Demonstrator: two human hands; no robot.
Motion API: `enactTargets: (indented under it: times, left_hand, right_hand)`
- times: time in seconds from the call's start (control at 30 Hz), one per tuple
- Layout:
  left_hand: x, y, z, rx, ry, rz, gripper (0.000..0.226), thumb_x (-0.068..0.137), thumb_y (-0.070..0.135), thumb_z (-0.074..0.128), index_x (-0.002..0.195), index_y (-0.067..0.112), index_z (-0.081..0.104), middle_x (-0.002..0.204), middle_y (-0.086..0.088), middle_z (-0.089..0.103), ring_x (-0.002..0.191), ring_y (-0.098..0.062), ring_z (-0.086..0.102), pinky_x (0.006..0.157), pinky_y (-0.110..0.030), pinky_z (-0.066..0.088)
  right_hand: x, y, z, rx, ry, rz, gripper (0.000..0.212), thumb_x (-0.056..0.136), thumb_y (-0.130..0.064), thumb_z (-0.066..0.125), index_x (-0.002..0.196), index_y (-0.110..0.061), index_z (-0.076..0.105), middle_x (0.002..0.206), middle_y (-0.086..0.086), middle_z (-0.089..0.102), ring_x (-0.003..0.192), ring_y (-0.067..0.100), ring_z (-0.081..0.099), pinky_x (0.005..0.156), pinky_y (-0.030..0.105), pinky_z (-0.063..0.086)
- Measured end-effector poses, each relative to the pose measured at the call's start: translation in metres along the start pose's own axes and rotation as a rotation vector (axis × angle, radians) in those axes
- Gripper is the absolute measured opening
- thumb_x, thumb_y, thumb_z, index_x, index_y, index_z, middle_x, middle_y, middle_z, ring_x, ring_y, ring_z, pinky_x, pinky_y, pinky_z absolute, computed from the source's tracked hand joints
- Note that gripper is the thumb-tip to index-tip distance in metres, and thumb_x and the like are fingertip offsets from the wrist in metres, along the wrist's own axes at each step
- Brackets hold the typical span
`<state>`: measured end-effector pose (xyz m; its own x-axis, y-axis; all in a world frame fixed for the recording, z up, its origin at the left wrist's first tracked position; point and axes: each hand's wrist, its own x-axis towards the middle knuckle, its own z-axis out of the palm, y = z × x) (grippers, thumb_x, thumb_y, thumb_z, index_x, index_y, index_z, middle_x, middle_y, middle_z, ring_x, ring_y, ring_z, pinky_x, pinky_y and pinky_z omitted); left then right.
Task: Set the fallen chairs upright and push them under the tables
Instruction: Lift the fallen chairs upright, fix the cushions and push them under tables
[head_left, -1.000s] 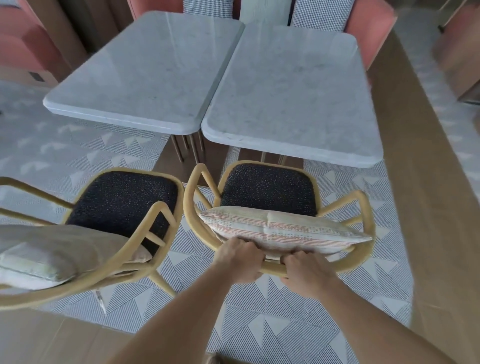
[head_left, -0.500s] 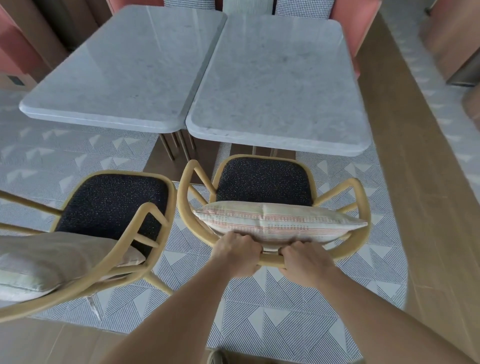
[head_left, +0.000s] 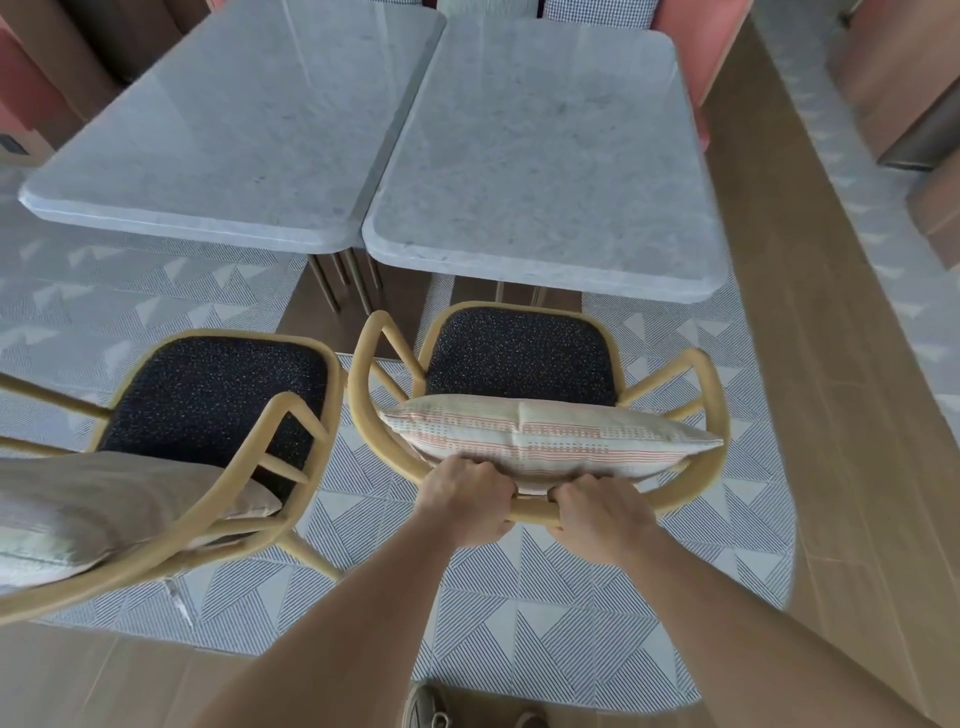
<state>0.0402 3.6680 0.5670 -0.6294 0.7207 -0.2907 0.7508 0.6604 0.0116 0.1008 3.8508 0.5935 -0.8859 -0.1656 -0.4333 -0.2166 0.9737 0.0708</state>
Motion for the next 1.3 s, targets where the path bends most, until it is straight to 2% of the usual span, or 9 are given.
enactTargets:
  times: [0.23, 0.33, 0.43, 0.5, 0.63, 0.73, 0.8, 1.03, 1.3]
  left_hand:
    - [0.007, 0.006, -0.005, -0.04, -0.014, -0.057, 0.034, 0.094, 0.056, 0.057, 0.103, 0.029, 0.076, 0.077, 0.008, 0.066, 0.072, -0.019, 0.061, 0.069, -0.032, 0.048]
    - [-0.009, 0.006, -0.012, -0.275, 0.026, -0.055, 0.061, 0.084, 0.082, 0.039, 0.118, 0.041, 0.068, 0.105, 0.015, 0.073, 0.094, -0.011, 0.068, 0.084, -0.034, 0.058]
    - [-0.05, 0.003, -0.049, -1.088, 0.378, -0.174, 0.056, 0.087, 0.078, 0.044, 0.119, 0.04, 0.068, 0.121, 0.016, 0.072, 0.109, -0.005, 0.068, 0.1, -0.044, 0.056]
    - [-0.082, -0.005, -0.083, -1.4, 0.682, -0.28, 0.065, 0.092, 0.07, 0.042, 0.13, 0.025, 0.069, 0.135, 0.006, 0.068, 0.132, -0.016, 0.06, 0.114, -0.052, 0.046]
    - [-0.164, -0.026, -0.158, -1.669, 1.051, -0.215, 0.068, 0.09, 0.074, 0.049, 0.139, 0.027, 0.059, 0.143, 0.0, 0.062, 0.134, -0.02, 0.057, 0.116, -0.045, 0.041]
    - [-0.225, -0.036, -0.2, -1.625, 1.192, -0.053, 0.083, 0.084, 0.084, 0.054, 0.142, 0.024, 0.053, 0.138, -0.001, 0.059, 0.135, -0.023, 0.053, 0.114, -0.038, 0.04]
    - [-0.26, -0.038, -0.218, -1.556, 1.209, -0.017, 0.085, 0.085, 0.085, 0.053, 0.142, 0.023, 0.051, 0.138, -0.001, 0.058, 0.136, -0.024, 0.052, 0.114, -0.039, 0.04]
    - [-0.391, -0.076, -0.215, -1.387, 1.291, -0.071, 0.081, 0.088, 0.085, 0.05, 0.142, 0.025, 0.052, 0.15, -0.002, 0.055, 0.145, -0.029, 0.049, 0.122, -0.049, 0.036]
    - [-0.576, -0.181, -0.154, -1.252, 1.281, -0.131, 0.065, 0.098, 0.081, 0.037, 0.139, 0.036, 0.06, 0.153, -0.007, 0.056, 0.145, -0.031, 0.05, 0.12, -0.057, 0.035]
  right_hand:
    - [-0.001, 0.012, 0.005, 0.001, 0.073, 0.016, 0.037, 0.098, -0.052, 0.052, 0.11, -0.025, 0.075, 0.098, 0.001, 0.079, 0.092, 0.026, 0.076, 0.085, 0.039, 0.056]
    - [-0.014, 0.008, 0.007, 0.142, 0.146, -0.001, 0.057, 0.094, -0.071, 0.05, 0.114, -0.023, 0.071, 0.113, -0.001, 0.073, 0.108, 0.02, 0.069, 0.095, 0.038, 0.053]
    - [-0.04, -0.009, -0.023, 0.942, 0.353, 0.045, 0.061, 0.086, -0.077, 0.052, 0.12, -0.03, 0.069, 0.124, -0.011, 0.067, 0.117, 0.006, 0.063, 0.103, 0.032, 0.051]
    - [-0.058, -0.026, -0.057, 1.399, 0.581, 0.071, 0.053, 0.088, -0.074, 0.052, 0.121, -0.036, 0.067, 0.122, -0.017, 0.072, 0.117, -0.004, 0.065, 0.1, 0.02, 0.052]
    - [-0.096, -0.057, -0.137, 1.664, 0.87, -0.151, 0.061, 0.094, -0.077, 0.05, 0.128, -0.029, 0.066, 0.135, 0.001, 0.07, 0.132, 0.016, 0.063, 0.115, 0.035, 0.048]
    - [-0.123, -0.075, -0.184, 1.701, 0.989, -0.378, 0.046, 0.103, -0.059, 0.049, 0.133, -0.027, 0.064, 0.142, 0.006, 0.066, 0.14, 0.026, 0.057, 0.121, 0.047, 0.04]
    - [-0.139, -0.097, -0.209, 1.655, 0.996, -0.477, 0.058, 0.099, -0.07, 0.05, 0.138, -0.027, 0.059, 0.147, 0.007, 0.062, 0.145, 0.027, 0.053, 0.123, 0.047, 0.037]
    - [-0.169, -0.226, -0.25, 1.596, 0.917, -0.548, 0.078, 0.091, -0.081, 0.051, 0.14, -0.021, 0.057, 0.15, 0.005, 0.06, 0.146, 0.022, 0.052, 0.125, 0.045, 0.036]
    - [-0.173, -0.426, -0.266, 1.582, 0.958, -0.599, 0.071, 0.093, -0.079, 0.052, 0.134, -0.022, 0.061, 0.145, 0.011, 0.063, 0.142, 0.028, 0.056, 0.122, 0.048, 0.039]
